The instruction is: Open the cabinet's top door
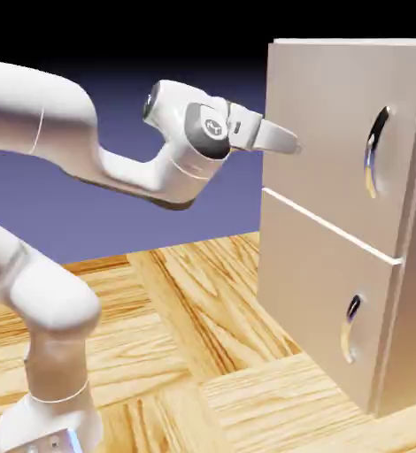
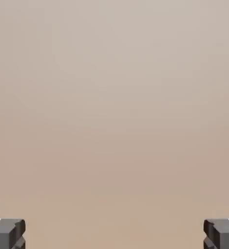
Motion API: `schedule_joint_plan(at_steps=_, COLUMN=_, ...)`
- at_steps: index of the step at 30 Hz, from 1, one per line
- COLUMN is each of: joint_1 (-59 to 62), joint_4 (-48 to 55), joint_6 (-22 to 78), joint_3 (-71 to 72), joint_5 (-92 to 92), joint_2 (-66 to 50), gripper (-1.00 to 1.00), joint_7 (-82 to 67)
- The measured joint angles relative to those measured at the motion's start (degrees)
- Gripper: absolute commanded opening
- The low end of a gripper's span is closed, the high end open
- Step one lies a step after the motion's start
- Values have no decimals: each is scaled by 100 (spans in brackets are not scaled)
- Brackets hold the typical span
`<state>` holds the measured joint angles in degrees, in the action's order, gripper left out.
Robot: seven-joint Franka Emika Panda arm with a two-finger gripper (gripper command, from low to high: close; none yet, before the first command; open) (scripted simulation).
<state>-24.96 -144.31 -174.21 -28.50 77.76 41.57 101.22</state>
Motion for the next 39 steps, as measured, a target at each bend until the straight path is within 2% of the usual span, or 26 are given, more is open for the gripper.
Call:
schedule_joint_plan(at_steps=34, joint_1=-2644, joint_4=1818, joint_6=-22, joint_3=-3105, joint_5=8472, joint_2=970, gripper=0, joint_7=6402)
schedule_joint_plan(at_steps=39, joint_1=-3279, joint_4=2257, joint_6=66, joint_3=-3518, joint_5=8563, joint_2=769, gripper=0, joint_7=6460)
